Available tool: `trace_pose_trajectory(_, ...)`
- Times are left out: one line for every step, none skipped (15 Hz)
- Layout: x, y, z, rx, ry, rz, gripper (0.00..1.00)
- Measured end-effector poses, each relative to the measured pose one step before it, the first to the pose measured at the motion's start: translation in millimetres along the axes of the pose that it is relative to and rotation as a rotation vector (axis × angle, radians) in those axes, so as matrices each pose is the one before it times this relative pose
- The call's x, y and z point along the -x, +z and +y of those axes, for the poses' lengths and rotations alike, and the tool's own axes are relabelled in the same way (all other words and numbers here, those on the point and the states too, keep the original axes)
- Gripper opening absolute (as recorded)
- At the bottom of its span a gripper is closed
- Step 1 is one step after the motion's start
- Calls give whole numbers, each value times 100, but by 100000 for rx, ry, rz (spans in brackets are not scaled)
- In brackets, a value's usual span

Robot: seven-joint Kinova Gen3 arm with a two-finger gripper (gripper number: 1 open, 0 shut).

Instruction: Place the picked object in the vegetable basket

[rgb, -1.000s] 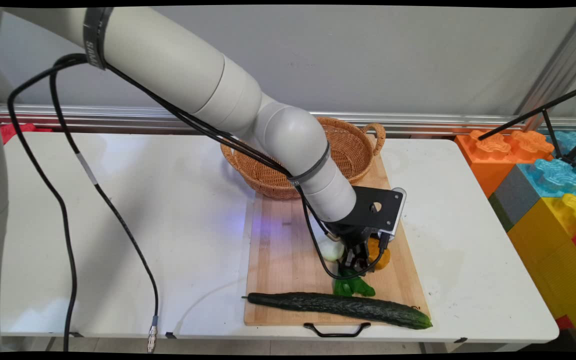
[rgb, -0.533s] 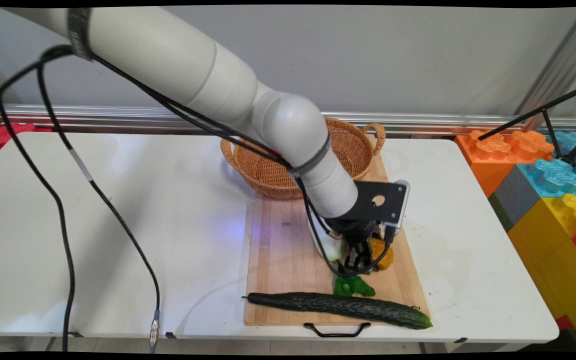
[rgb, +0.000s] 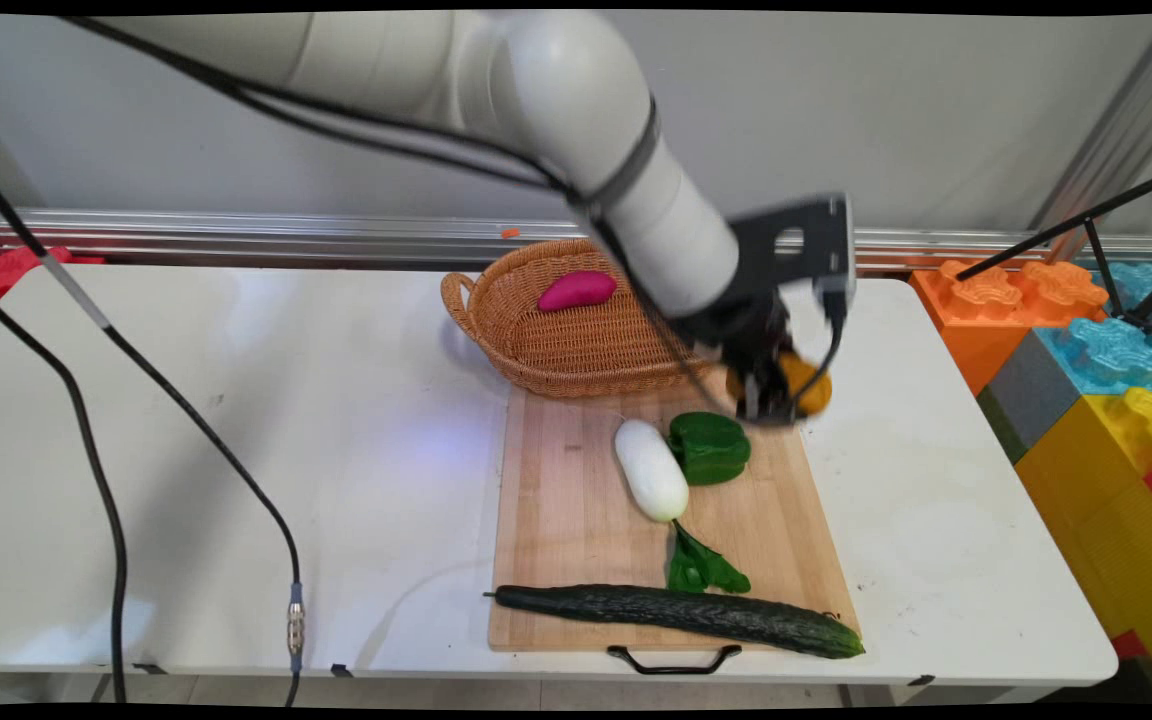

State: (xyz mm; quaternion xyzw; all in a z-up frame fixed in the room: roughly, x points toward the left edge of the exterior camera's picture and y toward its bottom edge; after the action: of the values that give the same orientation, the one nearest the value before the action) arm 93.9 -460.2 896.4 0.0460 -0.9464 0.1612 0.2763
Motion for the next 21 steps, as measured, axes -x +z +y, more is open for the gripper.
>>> trace_pose_trajectory(-65,-704,-1148,-4095,-2806,127,0)
trace_pose_trajectory(142,-484,-1021,-3506,-2676,-281,0)
trace_pose_trajectory(341,-338,-1159,-3723,-3392,-658,0)
trace_pose_trajectory(382,-104,-901,-2749,-3196,-708,0)
trace_pose_trajectory(287,-41,-600,-1790,-2230,-560,0)
trace_pose_trajectory(409,77,-867,-2383,-3307,-778,0)
trace_pose_trajectory(346,172,-722,-1807,-2950,-683,0)
trace_pose_trajectory(381,262,-645,-1478,-3114,-739,0)
trace_pose_trajectory(413,295,-670,-1472,-3229,-811,0)
trace_pose_trajectory(438,387,-669,-1395,-3221,-836,0)
trace_pose_trajectory(670,678,-956,-1898,-4479,-1369,0)
trace_pose_trajectory(794,938,-1104,-2121,-4954,-1635,0)
trace_pose_trajectory(511,684,-740,-1451,-3056,-1034,0)
trace_pose_trajectory(865,1258,-1171,-2143,-4955,-1793,0)
trace_pose_trajectory(607,995,-819,-1396,-3489,-1413,0)
trace_pose_trajectory(499,941,-709,-1168,-3105,-1240,0)
trace_pose_trajectory(269,620,-407,-627,-1811,-803,0)
trace_pose_trajectory(346,817,-574,-900,-2348,-975,0)
trace_pose_trajectory(333,856,-546,-749,-2238,-994,0)
trace_pose_trajectory(186,688,-379,-386,-1684,-722,0)
trace_pose_trajectory(89,451,-256,-144,-1095,-383,100)
